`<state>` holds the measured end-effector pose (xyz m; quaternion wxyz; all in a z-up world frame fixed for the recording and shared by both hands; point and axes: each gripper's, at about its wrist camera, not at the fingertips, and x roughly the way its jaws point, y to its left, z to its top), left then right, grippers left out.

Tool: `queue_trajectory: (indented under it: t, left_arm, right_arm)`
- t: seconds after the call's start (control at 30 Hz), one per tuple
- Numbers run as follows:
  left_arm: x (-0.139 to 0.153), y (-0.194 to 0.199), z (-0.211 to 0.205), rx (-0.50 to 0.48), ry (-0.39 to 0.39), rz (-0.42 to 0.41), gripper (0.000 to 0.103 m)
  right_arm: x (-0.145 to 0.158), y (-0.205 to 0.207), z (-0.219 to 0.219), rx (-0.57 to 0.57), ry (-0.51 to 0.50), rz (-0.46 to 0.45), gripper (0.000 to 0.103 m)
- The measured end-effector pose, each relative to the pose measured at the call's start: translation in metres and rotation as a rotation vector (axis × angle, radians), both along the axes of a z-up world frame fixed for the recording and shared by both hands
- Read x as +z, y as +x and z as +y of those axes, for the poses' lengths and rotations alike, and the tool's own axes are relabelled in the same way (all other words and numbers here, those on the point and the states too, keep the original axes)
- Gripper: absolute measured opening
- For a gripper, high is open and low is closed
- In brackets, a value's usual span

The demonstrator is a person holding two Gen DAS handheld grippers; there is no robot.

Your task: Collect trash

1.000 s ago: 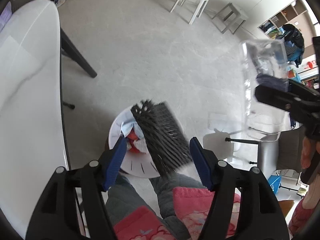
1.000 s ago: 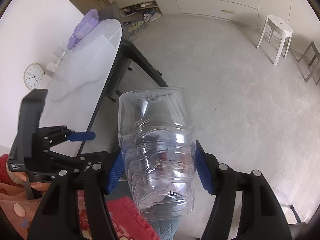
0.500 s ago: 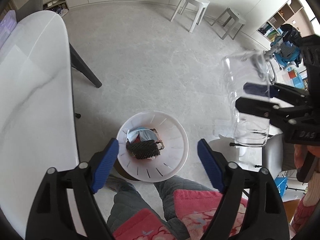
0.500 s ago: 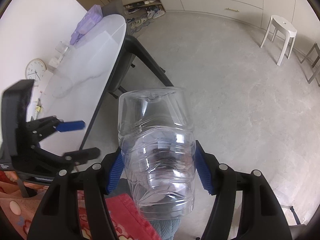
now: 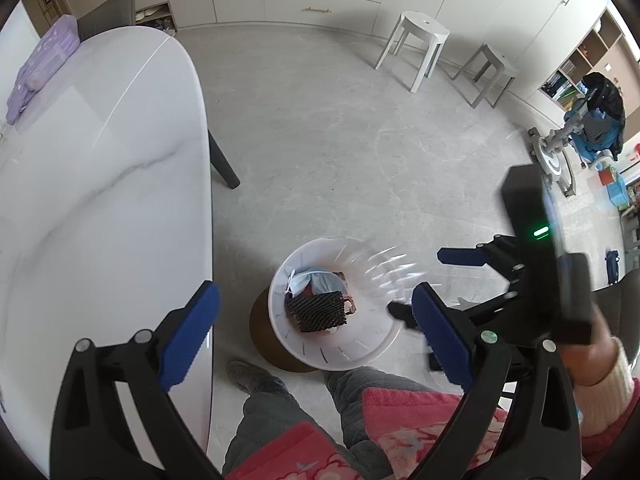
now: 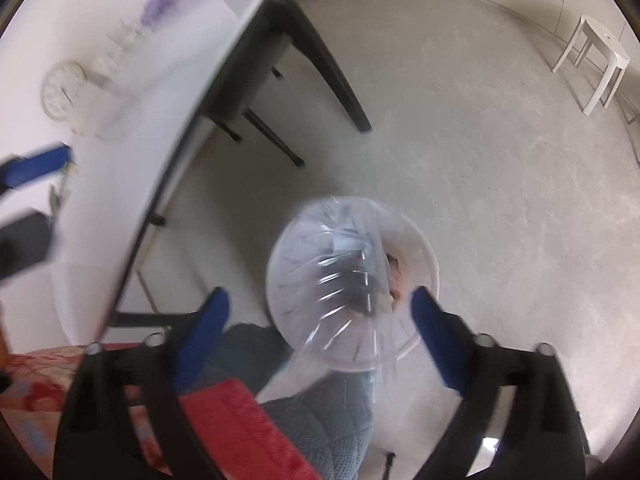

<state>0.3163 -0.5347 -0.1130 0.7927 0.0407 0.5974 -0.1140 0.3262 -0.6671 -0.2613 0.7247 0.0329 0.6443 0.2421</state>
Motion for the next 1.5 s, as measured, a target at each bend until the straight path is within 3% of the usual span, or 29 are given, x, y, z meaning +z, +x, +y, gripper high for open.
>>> queue_trajectory:
  t: [0.13, 0.23, 0.53, 0.73, 0.9, 1.07, 1.23, 1.37, 1.5]
  left_arm:
    - [-0.001, -0.001, 0.004, 0.006, 0.010, 0.004, 0.092]
    - [0.000, -0.002, 0.007, 0.014, 0.017, 0.000, 0.092]
    - [0.019, -0.008, 0.036, 0.118, 0.088, -0.094, 0.093]
    - [0.069, -0.016, 0.074, 0.264, 0.106, -0.238, 0.093]
    - [0.141, -0.022, 0.116, 0.394, 0.131, -0.417, 0.093]
    - [0.203, -0.034, 0.161, 0.555, 0.146, -0.532, 0.095]
    - [0.253, -0.057, 0.190, 0.704, 0.253, -0.649, 0.095]
    - [0.283, -0.085, 0.205, 0.807, 0.309, -0.718, 0.095]
    - [0.293, -0.107, 0.218, 0.898, 0.321, -0.734, 0.095]
  right_arm:
    - [-0.026, -0.005, 0.011, 0.016, -0.064, 0.094, 0.100]
    - [-0.029, -0.008, 0.014, 0.014, -0.085, 0.102, 0.100]
    - [0.011, 0.005, 0.026, -0.027, -0.088, -0.012, 0.100]
    - [0.081, 0.022, 0.066, 0.034, -0.093, -0.188, 0.101]
    - [0.176, 0.042, 0.110, 0.076, -0.032, -0.394, 0.101]
    - [0.269, 0.054, 0.156, 0.150, 0.047, -0.589, 0.101]
    - [0.351, 0.056, 0.186, 0.190, 0.151, -0.740, 0.101]
    - [0.399, 0.042, 0.193, 0.198, 0.207, -0.853, 0.101]
    - [0.420, 0.024, 0.197, 0.232, 0.286, -0.893, 0.101]
